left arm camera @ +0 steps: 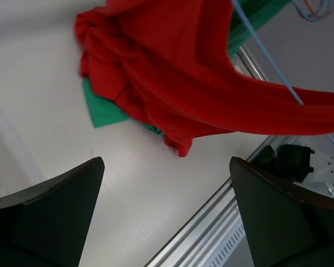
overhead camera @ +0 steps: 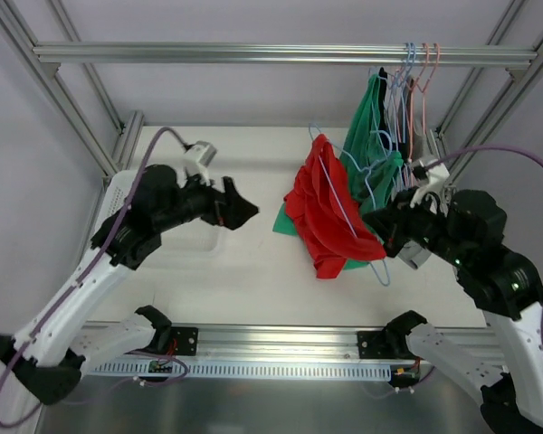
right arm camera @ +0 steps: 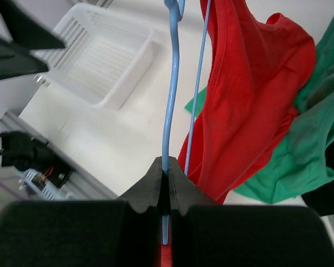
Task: Remove the tank top from the hanger
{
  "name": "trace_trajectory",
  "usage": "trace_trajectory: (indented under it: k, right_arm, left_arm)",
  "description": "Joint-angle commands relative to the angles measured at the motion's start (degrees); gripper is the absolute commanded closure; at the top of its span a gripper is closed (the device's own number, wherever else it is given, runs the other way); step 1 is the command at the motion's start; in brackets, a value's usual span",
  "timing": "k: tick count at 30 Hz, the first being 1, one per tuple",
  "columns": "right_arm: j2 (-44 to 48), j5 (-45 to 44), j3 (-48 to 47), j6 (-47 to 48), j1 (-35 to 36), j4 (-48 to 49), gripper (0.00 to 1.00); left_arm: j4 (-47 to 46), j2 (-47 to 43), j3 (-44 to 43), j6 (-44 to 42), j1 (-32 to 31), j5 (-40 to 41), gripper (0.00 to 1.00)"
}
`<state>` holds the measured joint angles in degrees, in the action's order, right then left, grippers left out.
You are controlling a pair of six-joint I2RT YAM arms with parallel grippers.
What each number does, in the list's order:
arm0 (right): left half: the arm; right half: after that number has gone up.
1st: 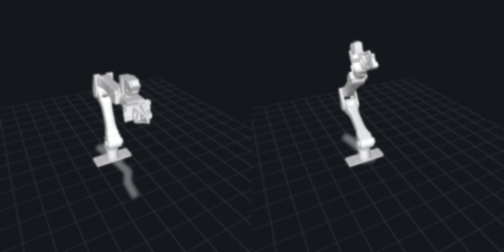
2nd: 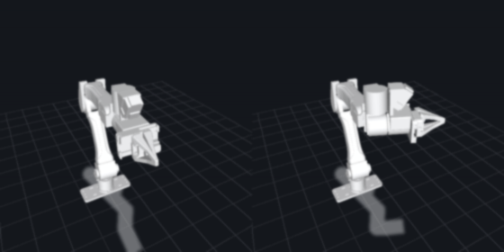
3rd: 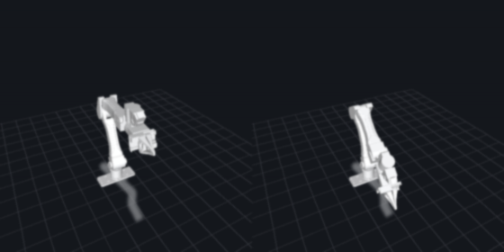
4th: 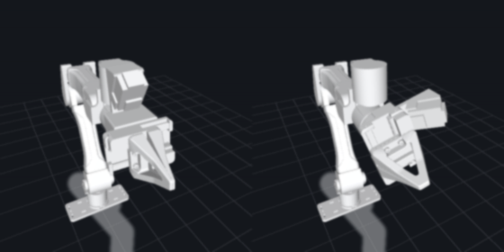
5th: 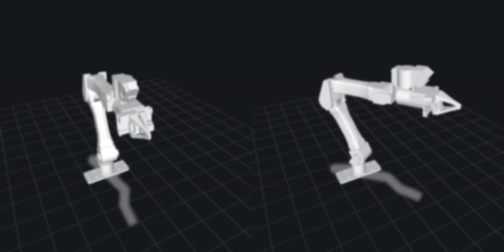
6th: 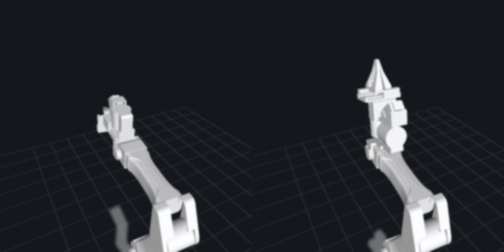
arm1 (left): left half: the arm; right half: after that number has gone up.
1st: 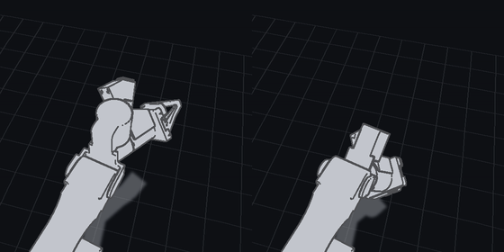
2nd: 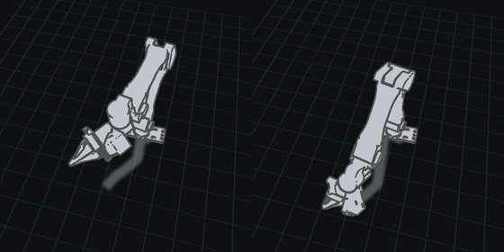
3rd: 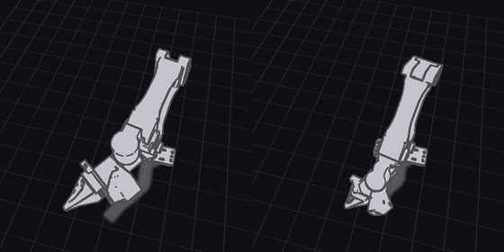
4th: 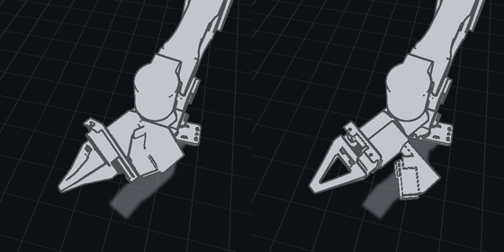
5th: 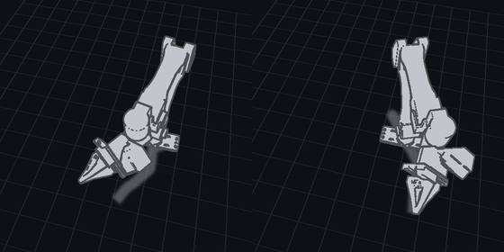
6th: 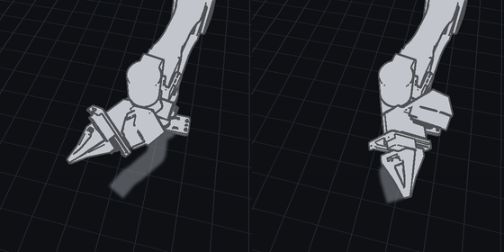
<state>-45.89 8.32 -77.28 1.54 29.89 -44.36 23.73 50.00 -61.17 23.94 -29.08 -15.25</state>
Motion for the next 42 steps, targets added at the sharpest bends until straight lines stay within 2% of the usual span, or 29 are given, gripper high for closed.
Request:
trace_trajectory:
  k: [1, 5, 9, 12, 15, 16, 19, 21, 25, 29, 32, 38, 42]
  right_arm:
    - [5.36, 8.02, -0.68, 0.66, 0.35, -5.46, 1.00]
    - [8.18, 9.87, -5.34, 1.45, 0.26, -13.55, 1.00]
    - [9.76, 12.86, -6.66, 1.45, 0.26, -14.70, 1.00]
    - [10.38, 10.85, -7.71, 1.54, 0.26, -15.58, 1.00]
    - [10.29, 12.77, -8.85, 1.27, 0.34, -15.85, 1.00]
    - [10.21, 13.73, -9.12, 1.18, 0.26, -15.85, 0.99]
    - [10.38, 13.48, -9.91, 1.01, 0.26, -15.85, 1.00]
    - [10.64, 13.92, -10.17, 0.83, 0.34, -15.76, 1.00]
    - [10.38, 15.67, -11.32, 0.31, 0.26, -15.58, 1.00]
    - [10.55, 16.03, -11.23, -0.05, 0.26, -15.49, 1.00]
    - [11.08, 16.64, -10.97, -0.31, 0.26, -15.41, 1.00]
    - [13.63, 27.00, -13.33, 1.71, 0.26, -16.55, 1.00]
    - [15.47, 33.33, -16.76, 4.61, 0.26, -16.73, 1.00]
  left_arm:
    - [-10.28, 9.11, -10.97, -8.43, -13.76, 4.93, 0.01]
    - [-14.13, 17.49, -18.54, -18.39, -22.14, 9.45, 0.01]
    - [-18.97, 23.56, -23.38, -22.44, -24.35, 8.12, 0.03]
    - [-19.59, 27.16, -25.40, -23.15, -25.06, 9.53, 0.10]
    - [-20.99, 29.28, -25.32, -23.42, -25.15, 10.67, 0.25]
    - [-21.78, 30.15, -25.40, -23.42, -25.15, 11.46, 0.36]
    - [-22.14, 30.69, -25.06, -23.42, -25.15, 12.26, 0.55]
    - [-22.84, 30.34, -23.92, -23.42, -25.15, 12.60, 0.55]
    - [-25.30, 30.25, -22.51, -23.42, -25.15, 12.26, 0.63]
    - [-26.80, 29.90, -21.80, -23.07, -25.15, 12.08, 1.00]
    - [-27.50, 28.76, -20.75, -22.72, -25.32, 14.96, 1.00]
    - [-29.70, 16.82, -18.11, -22.53, -27.96, 34.64, 1.00]
    - [-29.44, 9.26, -21.18, -24.90, -28.49, 38.44, 1.00]
